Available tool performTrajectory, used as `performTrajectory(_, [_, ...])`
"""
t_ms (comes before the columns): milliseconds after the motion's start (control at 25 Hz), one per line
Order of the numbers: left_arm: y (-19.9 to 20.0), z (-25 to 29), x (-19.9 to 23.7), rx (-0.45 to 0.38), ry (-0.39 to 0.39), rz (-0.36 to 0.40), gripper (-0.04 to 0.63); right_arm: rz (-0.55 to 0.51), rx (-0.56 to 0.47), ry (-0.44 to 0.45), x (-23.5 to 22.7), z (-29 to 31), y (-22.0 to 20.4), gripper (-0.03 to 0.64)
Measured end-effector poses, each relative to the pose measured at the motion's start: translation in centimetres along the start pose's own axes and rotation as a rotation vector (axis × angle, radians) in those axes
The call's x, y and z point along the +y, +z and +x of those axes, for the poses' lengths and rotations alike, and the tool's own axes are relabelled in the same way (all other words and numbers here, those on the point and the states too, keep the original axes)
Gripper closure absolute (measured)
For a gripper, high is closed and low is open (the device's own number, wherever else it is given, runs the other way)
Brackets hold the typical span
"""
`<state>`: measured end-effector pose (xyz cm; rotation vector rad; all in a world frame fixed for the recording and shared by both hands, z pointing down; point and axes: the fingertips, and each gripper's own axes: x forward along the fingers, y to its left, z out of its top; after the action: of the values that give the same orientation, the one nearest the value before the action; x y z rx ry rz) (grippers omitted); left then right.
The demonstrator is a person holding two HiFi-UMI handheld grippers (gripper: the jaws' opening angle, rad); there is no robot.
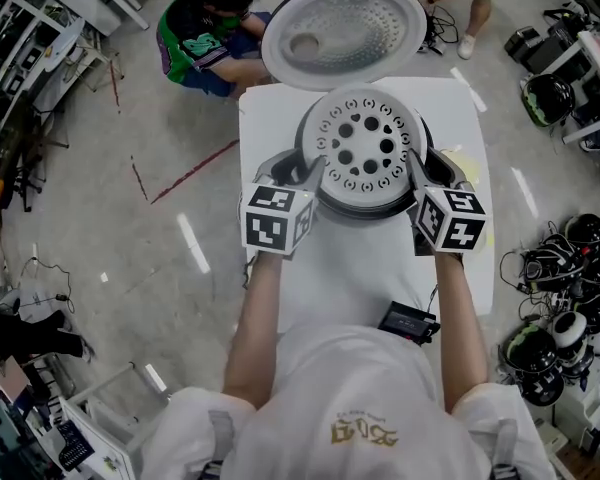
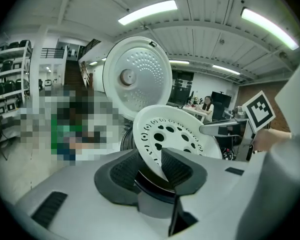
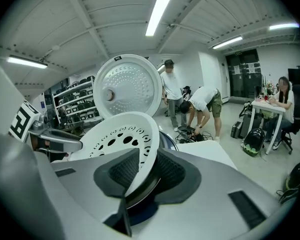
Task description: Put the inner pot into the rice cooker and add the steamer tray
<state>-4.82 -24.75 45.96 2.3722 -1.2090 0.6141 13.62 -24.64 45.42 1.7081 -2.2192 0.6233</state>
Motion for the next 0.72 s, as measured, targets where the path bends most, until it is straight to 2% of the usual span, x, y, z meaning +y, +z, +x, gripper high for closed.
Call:
performTrajectory(200, [-0.6, 0.3, 0.1, 0.03, 0.018, 0.045, 0.431, -0.048, 0.004, -0.016, 0.2, 0.3, -0.1, 0.483])
performTrajectory(280, [-0.9, 0.6, -0.1, 0.056, 0.026, 0.09, 0.394, -0.061, 0.01, -0.018, 0.1, 0.4, -0.1, 0.475])
performTrajectory(400, [-1.2, 1.0, -0.7, 0.074, 0.029, 0.143, 0.394, -0.058, 0.017, -0.017, 0.1, 0.5, -0.2, 0.465])
performTrajectory(720, [-1.4, 0.7, -0.5, 0.076, 0.039, 0.155, 0.388, -0.083, 0.022, -0.033, 0.3, 0.2, -0.1, 0.446])
